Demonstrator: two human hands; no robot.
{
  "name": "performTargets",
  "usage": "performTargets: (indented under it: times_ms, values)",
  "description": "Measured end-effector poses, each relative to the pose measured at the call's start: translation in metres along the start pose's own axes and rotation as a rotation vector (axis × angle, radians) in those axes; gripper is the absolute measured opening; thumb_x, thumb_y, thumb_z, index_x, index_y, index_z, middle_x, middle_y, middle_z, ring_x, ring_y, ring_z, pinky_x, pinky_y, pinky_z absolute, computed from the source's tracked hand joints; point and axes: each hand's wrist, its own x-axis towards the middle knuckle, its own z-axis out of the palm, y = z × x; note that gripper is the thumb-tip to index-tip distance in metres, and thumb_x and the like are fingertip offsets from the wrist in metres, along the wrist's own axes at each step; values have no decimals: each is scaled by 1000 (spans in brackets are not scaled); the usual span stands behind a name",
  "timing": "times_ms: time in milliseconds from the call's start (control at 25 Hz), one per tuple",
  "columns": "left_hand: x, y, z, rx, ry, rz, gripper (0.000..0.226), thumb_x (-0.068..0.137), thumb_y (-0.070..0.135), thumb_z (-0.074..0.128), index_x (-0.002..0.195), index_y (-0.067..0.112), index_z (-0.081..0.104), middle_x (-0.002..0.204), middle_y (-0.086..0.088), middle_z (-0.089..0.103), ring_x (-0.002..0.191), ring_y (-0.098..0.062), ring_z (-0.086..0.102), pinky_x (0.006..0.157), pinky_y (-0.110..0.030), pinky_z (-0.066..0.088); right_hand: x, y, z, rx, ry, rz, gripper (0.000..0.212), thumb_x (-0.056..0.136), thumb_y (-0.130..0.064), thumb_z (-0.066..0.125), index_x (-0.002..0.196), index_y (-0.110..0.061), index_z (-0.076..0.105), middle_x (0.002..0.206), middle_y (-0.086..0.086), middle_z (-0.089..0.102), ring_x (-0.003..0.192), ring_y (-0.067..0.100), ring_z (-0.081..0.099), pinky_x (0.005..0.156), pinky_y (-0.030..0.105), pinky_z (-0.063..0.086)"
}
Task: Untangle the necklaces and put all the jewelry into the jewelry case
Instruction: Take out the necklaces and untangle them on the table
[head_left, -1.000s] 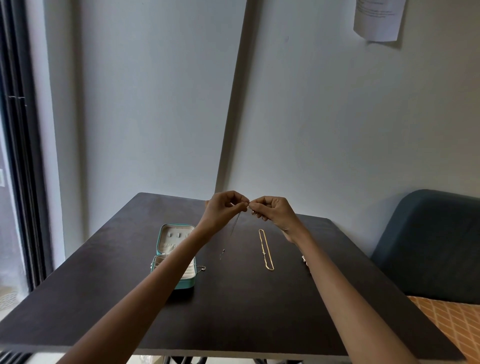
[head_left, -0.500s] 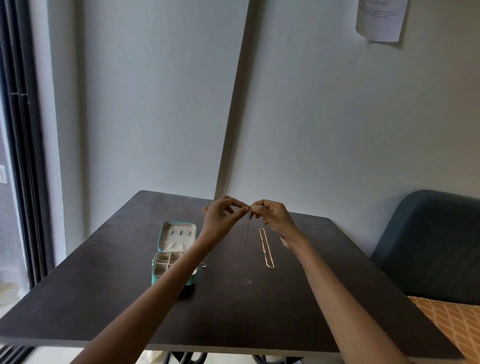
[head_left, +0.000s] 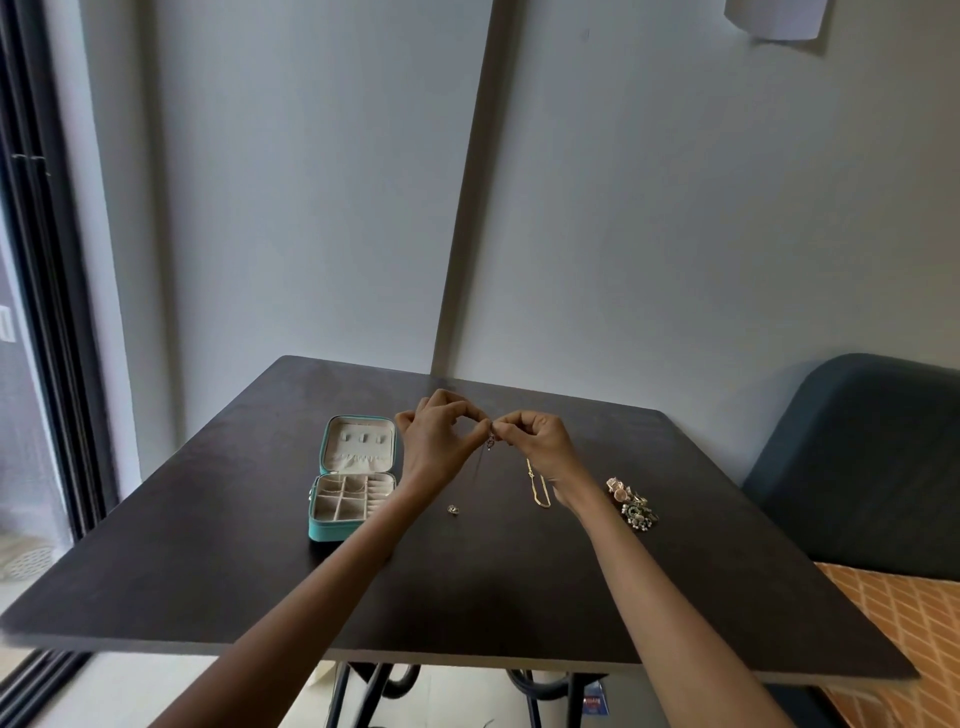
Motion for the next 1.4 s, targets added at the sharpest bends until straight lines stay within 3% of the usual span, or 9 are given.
performTargets:
  times_ms: [200, 360, 480, 640, 840, 1000, 1200, 1400]
  values:
    - [0, -4, 1, 117, -59, 75, 13, 88, 36, 60, 89, 25, 68, 105, 6, 56, 103, -11, 46, 77, -28, 14, -3, 6, 4, 19, -18, -1, 16, 90, -10, 59, 78, -15, 68, 74, -6, 67, 68, -5, 58, 66, 9, 44]
    - [-1, -9, 4, -257, -181, -58, 18, 87, 38, 57, 69, 34, 60, 95, 7, 57, 93, -10, 52, 90, -39, 28, -5, 4, 5, 84, -37, 3, 11, 85, -23, 60, 76, -20, 66, 71, -12, 64, 69, -1, 53, 60, 11, 38]
    - [-3, -10, 2, -515, -227, -94, 16, 86, 32, 59, 70, 33, 64, 89, 3, 56, 82, -8, 52, 91, -44, 38, -5, 4, 8, 125, -88, 3, 14, 81, -29, 54, 76, -20, 65, 73, -10, 62, 73, 4, 52, 59, 13, 39]
    - [-3, -15, 3, -421, -217, -93, 16, 66, 58, 54, 67, 45, 63, 91, 15, 55, 76, 3, 51, 100, -51, 35, -8, 7, 2, 79, -132, -1, 11, 85, -23, 57, 78, -19, 65, 75, -6, 63, 71, 3, 51, 62, 15, 39]
    - [-6, -11, 6, -362, -161, -119, 15, 72, 45, 59, 61, 34, 61, 92, 17, 55, 99, -14, 54, 101, -49, 32, -7, 6, 1, 40, -57, -12, 19, 90, -6, 57, 75, -16, 63, 64, -13, 59, 57, -6, 49, 58, 9, 37]
    - [-3, -15, 6, -403, -195, -143, 17, 71, 45, 56, 59, 34, 60, 96, 17, 55, 107, -13, 52, 103, -52, 32, -10, 8, 1, 41, -87, -19, 15, 90, -8, 58, 78, -15, 64, 74, -4, 62, 63, -7, 52, 61, 6, 39]
    - [-4, -14, 8, -265, -253, -87, 28, 90, 25, 55, 63, 30, 54, 105, 12, 52, 116, -10, 43, 97, -37, 20, -12, 13, 0, 60, -102, -35, 14, 89, -8, 60, 80, -17, 66, 70, -11, 67, 65, -7, 57, 61, 7, 41]
    - [-3, -17, 12, -93, -259, -9, 19, 90, 35, 51, 74, 27, 56, 114, 8, 51, 114, -10, 39, 92, -34, 19, -9, 20, 1, 33, -87, -45, 16, 89, -6, 60, 78, -15, 66, 74, -4, 66, 70, -1, 59, 71, 13, 46]
